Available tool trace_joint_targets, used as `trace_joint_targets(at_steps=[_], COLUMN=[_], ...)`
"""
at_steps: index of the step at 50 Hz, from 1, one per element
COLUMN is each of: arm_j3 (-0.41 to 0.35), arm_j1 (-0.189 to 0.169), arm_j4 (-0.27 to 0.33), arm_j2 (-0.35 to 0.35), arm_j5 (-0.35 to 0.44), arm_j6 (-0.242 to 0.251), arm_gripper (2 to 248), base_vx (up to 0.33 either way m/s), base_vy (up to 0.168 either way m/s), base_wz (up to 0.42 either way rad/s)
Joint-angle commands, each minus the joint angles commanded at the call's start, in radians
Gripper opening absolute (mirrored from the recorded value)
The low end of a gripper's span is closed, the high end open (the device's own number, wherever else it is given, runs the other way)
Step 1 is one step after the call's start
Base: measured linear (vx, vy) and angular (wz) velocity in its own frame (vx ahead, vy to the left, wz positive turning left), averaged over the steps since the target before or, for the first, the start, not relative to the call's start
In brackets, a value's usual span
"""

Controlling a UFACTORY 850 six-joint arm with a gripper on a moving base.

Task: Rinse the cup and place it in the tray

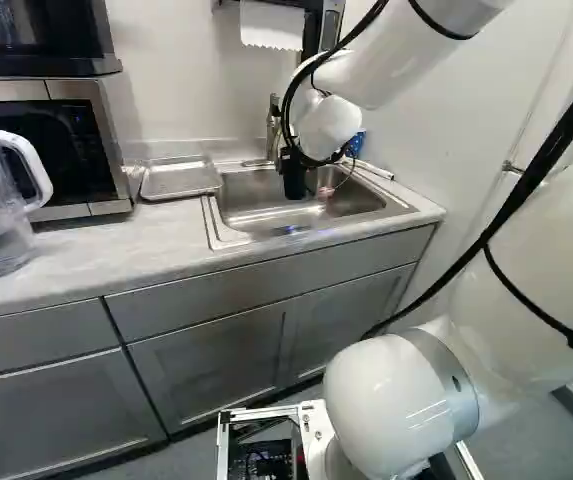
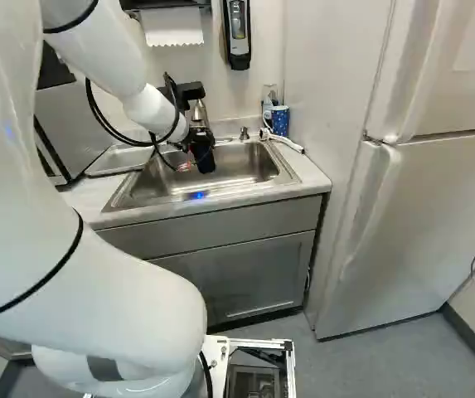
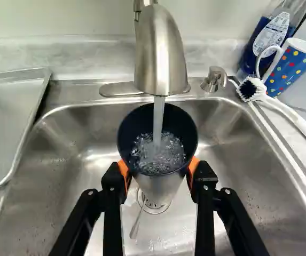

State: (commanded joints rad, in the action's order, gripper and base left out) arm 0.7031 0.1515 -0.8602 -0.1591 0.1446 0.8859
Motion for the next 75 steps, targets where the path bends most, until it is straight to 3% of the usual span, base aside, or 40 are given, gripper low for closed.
trace_joint_targets(at_steps=[75], arm_j3=[0.000], arm_j1=[0.000], arm_j4=[0.000], arm_j2=[0.000], arm_j5=[0.000], arm_j6=[0.000], arm_gripper=[122], base_vx=[0.000], base_vy=[0.000], base_wz=[0.000])
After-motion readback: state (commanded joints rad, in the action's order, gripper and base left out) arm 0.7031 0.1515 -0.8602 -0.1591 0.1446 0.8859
